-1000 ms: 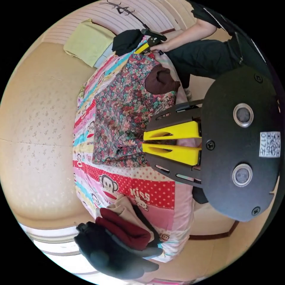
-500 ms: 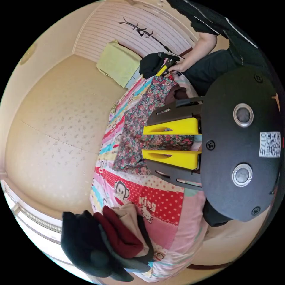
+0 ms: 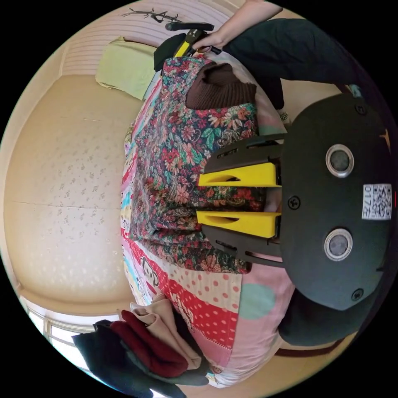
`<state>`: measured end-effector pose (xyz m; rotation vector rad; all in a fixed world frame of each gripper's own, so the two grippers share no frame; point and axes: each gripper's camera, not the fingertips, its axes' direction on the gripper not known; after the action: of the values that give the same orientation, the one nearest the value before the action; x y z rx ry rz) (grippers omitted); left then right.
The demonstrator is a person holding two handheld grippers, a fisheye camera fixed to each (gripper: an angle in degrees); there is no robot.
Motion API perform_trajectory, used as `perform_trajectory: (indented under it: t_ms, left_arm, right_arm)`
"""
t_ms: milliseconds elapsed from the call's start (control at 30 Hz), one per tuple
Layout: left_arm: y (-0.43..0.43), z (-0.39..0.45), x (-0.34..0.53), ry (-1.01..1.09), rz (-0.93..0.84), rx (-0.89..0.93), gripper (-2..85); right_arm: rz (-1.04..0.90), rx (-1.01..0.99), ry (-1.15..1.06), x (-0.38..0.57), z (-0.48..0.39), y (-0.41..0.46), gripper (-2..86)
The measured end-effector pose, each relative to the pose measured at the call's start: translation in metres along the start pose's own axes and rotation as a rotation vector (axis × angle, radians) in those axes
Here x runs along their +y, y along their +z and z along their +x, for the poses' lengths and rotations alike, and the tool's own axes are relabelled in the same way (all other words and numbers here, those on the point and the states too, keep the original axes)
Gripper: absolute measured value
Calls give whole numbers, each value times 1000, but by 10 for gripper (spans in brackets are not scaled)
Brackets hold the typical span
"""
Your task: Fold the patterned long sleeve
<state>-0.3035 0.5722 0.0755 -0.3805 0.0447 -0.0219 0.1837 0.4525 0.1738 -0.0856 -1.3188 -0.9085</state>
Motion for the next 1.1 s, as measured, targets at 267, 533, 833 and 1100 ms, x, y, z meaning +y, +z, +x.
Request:
perform_trajectory:
  t_ms: [267,533,833,1100]
  left_arm:
    - [0,-10,2,-10,0,28,97]
    - [0,-21,0,-26,7,49,95]
    - [-1,-30,-7,-30,13,47,95]
    - [-31,-36,-41,19,-82,-7,104]
  right_arm:
    - [-16,14,-9,-28,37,-10,24]
    - [-128,43,-38,-5,60,14,23]
    - [333,-477,264,11,94,-70,5]
    - [-61,-632,433,63,125,29,3]
